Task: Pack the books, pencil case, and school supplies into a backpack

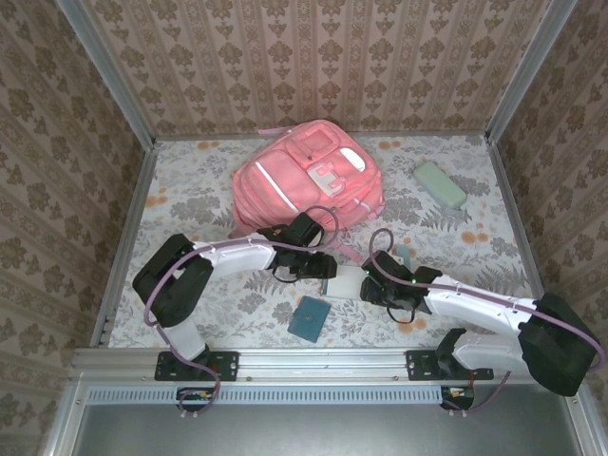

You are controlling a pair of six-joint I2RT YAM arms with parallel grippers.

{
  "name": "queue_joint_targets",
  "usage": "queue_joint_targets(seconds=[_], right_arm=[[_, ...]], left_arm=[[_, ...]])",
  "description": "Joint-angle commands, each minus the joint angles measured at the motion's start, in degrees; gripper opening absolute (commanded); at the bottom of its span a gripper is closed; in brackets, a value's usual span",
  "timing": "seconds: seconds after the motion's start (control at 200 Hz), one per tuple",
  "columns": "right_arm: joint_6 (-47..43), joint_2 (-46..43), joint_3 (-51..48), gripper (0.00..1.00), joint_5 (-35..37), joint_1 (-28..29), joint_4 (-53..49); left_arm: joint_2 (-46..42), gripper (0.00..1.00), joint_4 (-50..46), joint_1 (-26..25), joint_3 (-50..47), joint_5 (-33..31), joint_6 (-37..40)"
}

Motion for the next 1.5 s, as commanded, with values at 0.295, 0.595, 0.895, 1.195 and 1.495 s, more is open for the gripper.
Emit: queue_joint_targets(seconds=[0.295, 0.595, 0.895, 1.195, 1.495], right_arm=[[-4.22, 7.92, 2.14, 0.38, -3.42, -3.14, 5.43], [-3.3, 10.47, 0.77, 0.34, -5.03, -3.14, 8.13], [-3.16, 10.4, 1.0, 0.34, -5.3, -3.15, 8.32], [-3.21, 9.84, 1.45, 0.34, -5.12, -3.14, 7.52], [-4.27, 8.55, 2.57, 0.36, -4.51, -3.23, 5.34]], left_arm=[[2.89, 0.51, -2.49, -1.92, 0.97, 0.13, -0.7], [3.04, 0.49, 3.91, -2.09, -0.02, 5.03, -2.27], [-0.41, 0.47, 28.76, 0.2, -6.84, 17.2, -11.64], [-1.41, 0.46, 38.52, 1.34, -9.86, 20.86, -15.83], [-2.02, 0.24, 32.12, 2.19, -9.33, 20.0, -13.23]])
